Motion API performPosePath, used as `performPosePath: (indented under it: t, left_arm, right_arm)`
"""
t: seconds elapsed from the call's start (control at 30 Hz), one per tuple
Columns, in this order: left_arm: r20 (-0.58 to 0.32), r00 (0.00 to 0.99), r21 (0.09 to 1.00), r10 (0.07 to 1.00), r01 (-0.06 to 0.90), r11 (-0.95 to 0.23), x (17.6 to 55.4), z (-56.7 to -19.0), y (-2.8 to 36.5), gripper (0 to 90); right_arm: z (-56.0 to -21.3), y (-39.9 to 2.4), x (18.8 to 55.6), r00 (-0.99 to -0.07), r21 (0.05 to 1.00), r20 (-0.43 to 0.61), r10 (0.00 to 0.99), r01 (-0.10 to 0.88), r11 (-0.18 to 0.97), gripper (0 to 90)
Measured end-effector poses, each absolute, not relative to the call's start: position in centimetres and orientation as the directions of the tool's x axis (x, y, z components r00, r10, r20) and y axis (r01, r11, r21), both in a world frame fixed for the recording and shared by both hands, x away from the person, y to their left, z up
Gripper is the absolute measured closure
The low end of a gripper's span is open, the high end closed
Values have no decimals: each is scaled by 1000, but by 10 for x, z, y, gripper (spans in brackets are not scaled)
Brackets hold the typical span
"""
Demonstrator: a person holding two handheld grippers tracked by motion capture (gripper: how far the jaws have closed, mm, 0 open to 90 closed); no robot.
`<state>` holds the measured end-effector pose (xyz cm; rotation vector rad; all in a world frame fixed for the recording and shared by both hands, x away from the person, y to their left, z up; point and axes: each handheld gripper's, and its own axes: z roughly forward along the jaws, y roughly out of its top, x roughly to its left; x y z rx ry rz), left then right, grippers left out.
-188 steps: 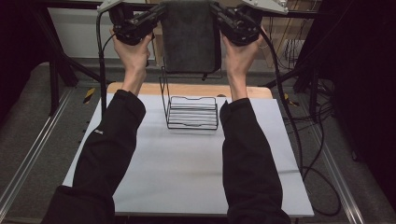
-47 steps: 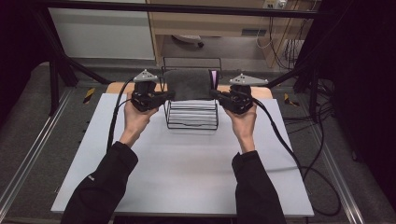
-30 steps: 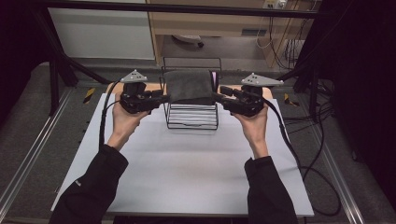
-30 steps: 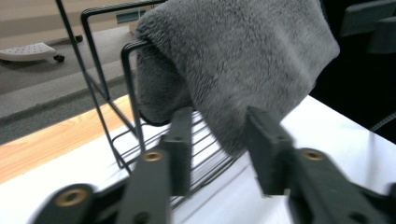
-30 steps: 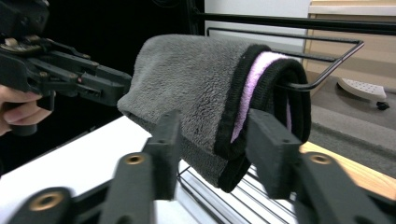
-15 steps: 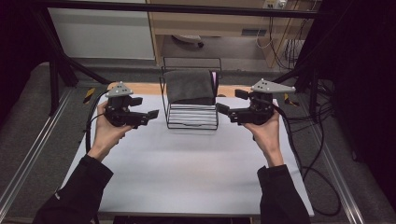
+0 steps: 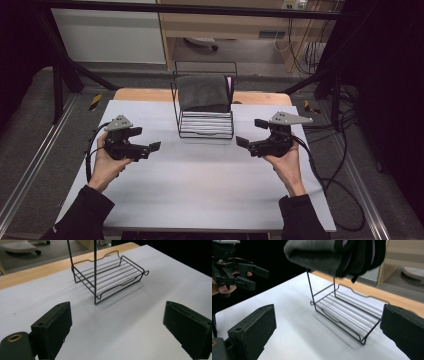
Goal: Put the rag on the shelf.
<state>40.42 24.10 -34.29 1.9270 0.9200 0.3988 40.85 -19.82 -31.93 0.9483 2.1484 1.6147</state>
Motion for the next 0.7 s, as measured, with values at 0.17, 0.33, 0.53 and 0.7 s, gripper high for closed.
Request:
performPosePath:
  t: [0.17,0.33,0.53,0.7]
  left_arm:
    - [-92,674,851,733,435,-293,395,-361,245,84]
    - [-102,677,840,729,450,-301,390,-378,250,86]
    - [-95,676,825,731,465,-322,384,-396,255,90]
    - [-67,680,809,730,466,-359,378,-407,258,91]
  right_arm:
    - [-339,-206,403,-735,924,182,654,354,141,7]
    - [-361,-213,396,-732,913,191,654,377,155,6]
    - [-389,-219,388,-727,888,215,652,423,180,6]
    - [-406,-225,384,-725,872,224,652,447,198,6]
